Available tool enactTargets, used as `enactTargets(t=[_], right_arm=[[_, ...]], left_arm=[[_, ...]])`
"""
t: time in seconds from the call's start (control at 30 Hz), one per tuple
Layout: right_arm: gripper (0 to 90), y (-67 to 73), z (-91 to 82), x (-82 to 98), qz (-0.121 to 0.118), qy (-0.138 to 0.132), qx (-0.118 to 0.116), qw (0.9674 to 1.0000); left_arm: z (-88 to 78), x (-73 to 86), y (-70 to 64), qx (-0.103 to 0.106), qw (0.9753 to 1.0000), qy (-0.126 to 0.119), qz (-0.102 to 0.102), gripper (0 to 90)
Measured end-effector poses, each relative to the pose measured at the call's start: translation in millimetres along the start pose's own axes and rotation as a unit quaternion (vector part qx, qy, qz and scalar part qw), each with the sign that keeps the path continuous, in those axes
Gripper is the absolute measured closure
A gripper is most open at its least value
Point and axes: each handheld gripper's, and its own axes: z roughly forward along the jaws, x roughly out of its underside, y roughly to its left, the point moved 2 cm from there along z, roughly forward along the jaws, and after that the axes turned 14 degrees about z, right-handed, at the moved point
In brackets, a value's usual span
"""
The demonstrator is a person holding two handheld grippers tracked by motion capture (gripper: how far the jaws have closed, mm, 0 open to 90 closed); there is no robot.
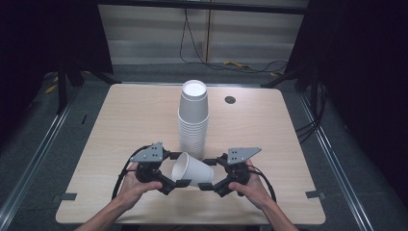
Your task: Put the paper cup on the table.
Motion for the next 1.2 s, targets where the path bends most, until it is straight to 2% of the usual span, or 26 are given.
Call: enactTargets(t=[0.17,0.27,0.37,0.43,0.47,0.5,0.53,0.57,0.6,0.63,0.67,0.77,0.8,0.83,0.87,0.93,0.97,1.1,1.13,1.17,1.2], right_arm=[[13.7,-4.2,-3.9,-0.4,0.006,-0.007,0.007,0.9999],[13.6,-8.7,-8.7,0.0,0.021,-0.022,0.011,0.9995],[13.6,-9.7,-11.2,-0.1,0.02,-0.023,0.02,0.9993],[13.6,-9.4,-13.2,-0.3,0.018,-0.02,0.036,0.999],[13.7,-9.9,-14.9,-0.5,0.014,-0.015,0.053,0.9984],[13.7,-9.9,-14.9,-0.5,0.014,-0.015,0.053,0.9984],[13.6,-10.8,-16.4,-0.3,0.008,-0.006,0.071,0.9974],[13.6,-10.8,-16.4,-0.3,0.008,-0.006,0.071,0.9974],[13.7,-12.5,-17.5,-0.4,0.008,-0.009,0.086,0.9963],[13.7,-12.5,-17.5,-0.4,0.008,-0.009,0.086,0.9963],[13.7,-13.4,-18.5,-0.6,0.011,-0.012,0.098,0.995],[13.6,-14.6,-19.4,-0.9,0.016,-0.02,0.109,0.9937],[13.6,-14.5,-20.2,0.1,0.014,-0.027,0.136,0.9903],[13.6,-14.5,-20.2,0.1,0.014,-0.027,0.136,0.9903],[13.6,-14.0,-21.2,2.0,0.011,-0.036,0.163,0.9859],[13.7,-12.9,-22.6,4.0,0.022,-0.041,0.178,0.9829],[13.7,-12.9,-22.6,4.0,0.022,-0.041,0.178,0.9829],[13.7,-12.0,-27.8,10.4,0.028,-0.048,0.213,0.9756],[13.7,-12.2,-30.8,15.3,0.029,-0.049,0.227,0.9722],[13.7,-12.2,-30.8,15.3,0.029,-0.049,0.227,0.9722],[13.7,-12.4,-33.1,20.1,0.034,-0.05,0.236,0.97]], left_arm=[[-4.4,0.3,5.5,-0.008,0.9999,0.013,-0.002,9.6],[-8.5,-0.6,9.2,-0.016,0.9996,0.022,-0.002,9.6],[-9.7,-0.6,10.3,-0.019,0.9995,0.026,-0.001,9.6],[-10.3,0.0,10.1,-0.02,0.9993,0.033,-0.002,9.5],[-10.2,0.3,9.8,-0.02,0.9992,0.034,-0.003,9.5],[-10.1,0.4,9.4,-0.023,0.9991,0.036,-0.004,9.5],[-10.5,0.8,9.0,-0.024,0.9987,0.045,-0.002,9.5],[-10.5,0.8,9.0,-0.024,0.9987,0.045,-0.002,9.5],[-11.0,0.7,9.0,-0.027,0.9984,0.05,-0.001,9.5],[-11.6,0.5,9.3,-0.029,0.9983,0.051,-0.003,9.5],[-12.7,0.6,10.2,-0.03,0.9982,0.052,-0.004,9.5],[-16.3,0.8,11.2,-0.039,0.9975,0.059,-0.005,9.5],[-18.0,0.8,11.8,-0.04,0.9974,0.059,-0.005,9.5],[-19.9,1.0,11.5,-0.043,0.9971,0.062,-0.007,9.5],[-21.3,1.2,11.0,-0.044,0.997,0.063,-0.007,9.4],[-23.2,1.0,10.7,-0.05,0.9964,0.068,-0.007,9.2],[-23.7,0.3,10.8,-0.051,0.9963,0.069,-0.006,9.2],[-24.2,-1.2,9.3,-0.041,0.9954,0.087,0.004,9.2],[-24.3,-0.9,11.0,-0.043,0.9951,0.089,0.002,9.1],[-24.3,-0.9,11.0,-0.043,0.9951,0.089,0.002,9.1],[-25.3,0.0,12.2,-0.041,0.9947,0.094,-0.004,9.0]])
